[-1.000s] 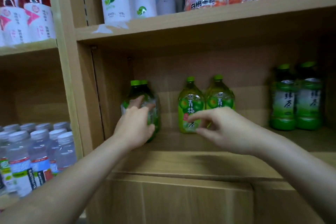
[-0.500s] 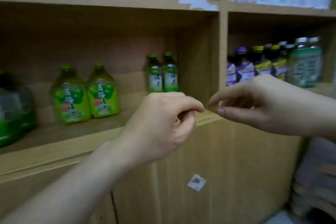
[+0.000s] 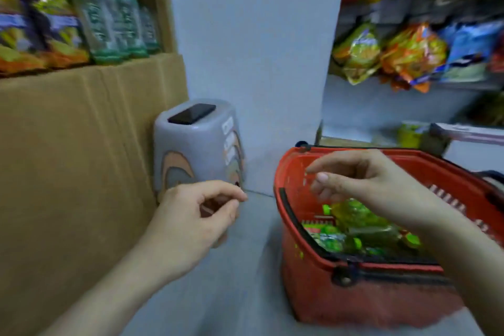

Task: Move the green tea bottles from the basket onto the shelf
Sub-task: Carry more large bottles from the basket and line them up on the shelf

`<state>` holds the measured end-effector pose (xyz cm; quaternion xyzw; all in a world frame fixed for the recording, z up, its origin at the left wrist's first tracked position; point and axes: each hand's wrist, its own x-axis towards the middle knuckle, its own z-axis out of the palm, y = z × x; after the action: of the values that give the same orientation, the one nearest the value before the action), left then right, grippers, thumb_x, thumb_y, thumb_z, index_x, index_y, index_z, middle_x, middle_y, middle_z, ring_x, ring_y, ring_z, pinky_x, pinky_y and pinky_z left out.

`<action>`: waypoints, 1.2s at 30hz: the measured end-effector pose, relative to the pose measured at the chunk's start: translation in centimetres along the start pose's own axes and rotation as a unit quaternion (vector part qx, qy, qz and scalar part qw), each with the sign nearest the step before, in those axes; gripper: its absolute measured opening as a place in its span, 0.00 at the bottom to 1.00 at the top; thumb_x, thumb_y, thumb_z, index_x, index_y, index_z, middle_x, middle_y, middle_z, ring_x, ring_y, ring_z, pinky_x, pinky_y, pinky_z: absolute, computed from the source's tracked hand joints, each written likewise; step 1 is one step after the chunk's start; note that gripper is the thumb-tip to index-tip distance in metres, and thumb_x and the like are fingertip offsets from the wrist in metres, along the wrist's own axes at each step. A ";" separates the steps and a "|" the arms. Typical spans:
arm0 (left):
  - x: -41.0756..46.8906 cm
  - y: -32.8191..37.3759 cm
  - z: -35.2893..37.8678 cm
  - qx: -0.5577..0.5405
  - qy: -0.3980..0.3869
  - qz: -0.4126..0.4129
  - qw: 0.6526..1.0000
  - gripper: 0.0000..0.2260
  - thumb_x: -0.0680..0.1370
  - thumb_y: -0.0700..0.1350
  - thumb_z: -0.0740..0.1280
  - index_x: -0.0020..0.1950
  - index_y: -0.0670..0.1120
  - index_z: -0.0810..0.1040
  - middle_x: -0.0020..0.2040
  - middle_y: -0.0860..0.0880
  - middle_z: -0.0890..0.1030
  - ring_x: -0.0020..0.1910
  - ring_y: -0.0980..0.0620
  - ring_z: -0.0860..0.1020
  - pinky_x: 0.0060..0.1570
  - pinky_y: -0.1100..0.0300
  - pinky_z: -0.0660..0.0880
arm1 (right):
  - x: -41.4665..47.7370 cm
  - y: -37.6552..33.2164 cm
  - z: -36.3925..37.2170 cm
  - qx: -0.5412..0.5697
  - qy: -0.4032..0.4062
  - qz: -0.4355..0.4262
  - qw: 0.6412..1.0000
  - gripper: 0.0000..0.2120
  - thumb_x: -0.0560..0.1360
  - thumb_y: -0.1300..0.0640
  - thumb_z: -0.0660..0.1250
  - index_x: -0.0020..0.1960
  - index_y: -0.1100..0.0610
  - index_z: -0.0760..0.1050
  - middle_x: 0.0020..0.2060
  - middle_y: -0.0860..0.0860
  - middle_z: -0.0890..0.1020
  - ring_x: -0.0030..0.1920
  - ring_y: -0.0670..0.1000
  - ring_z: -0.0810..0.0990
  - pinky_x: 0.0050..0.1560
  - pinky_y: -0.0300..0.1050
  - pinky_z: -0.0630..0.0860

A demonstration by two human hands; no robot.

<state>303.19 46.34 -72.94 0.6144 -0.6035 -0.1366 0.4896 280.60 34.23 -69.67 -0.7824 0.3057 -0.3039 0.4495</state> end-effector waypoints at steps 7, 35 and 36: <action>4.7 -0.6 13.0 0.050 -0.114 -0.010 0.992 0.08 0.74 0.42 0.69 0.40 0.56 0.83 0.35 0.64 0.81 0.35 0.64 0.78 0.37 0.72 0.70 | -1.7 10.8 -8.5 -0.050 0.055 0.141 0.987 0.04 0.76 0.58 0.68 0.48 0.52 0.81 0.37 0.52 0.86 0.34 0.45 0.81 0.35 0.36 0.77; 18.7 -10.5 36.8 -0.086 -0.163 -0.490 0.852 0.21 0.78 0.51 0.65 0.65 0.38 0.69 0.53 0.46 0.75 0.47 0.48 0.77 0.50 0.54 0.78 | 5.8 29.8 -16.8 -0.164 -0.002 0.379 0.911 0.57 0.65 0.53 0.78 0.78 0.45 0.40 0.76 0.59 0.47 0.74 0.65 0.57 0.71 0.59 0.62; 19.2 -10.5 36.7 -0.096 -0.131 -0.481 0.861 0.22 0.77 0.51 0.67 0.64 0.38 0.72 0.49 0.46 0.78 0.41 0.49 0.77 0.43 0.55 0.78 | 5.8 29.7 -16.6 -0.188 -0.029 0.389 0.901 0.59 0.64 0.50 0.79 0.77 0.43 0.38 0.76 0.60 0.44 0.75 0.66 0.55 0.71 0.61 0.61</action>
<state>286.24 11.36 -90.56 0.7547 -0.2755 -0.4917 0.3357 265.69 9.10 -88.08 -0.6798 0.6240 -0.0190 0.3849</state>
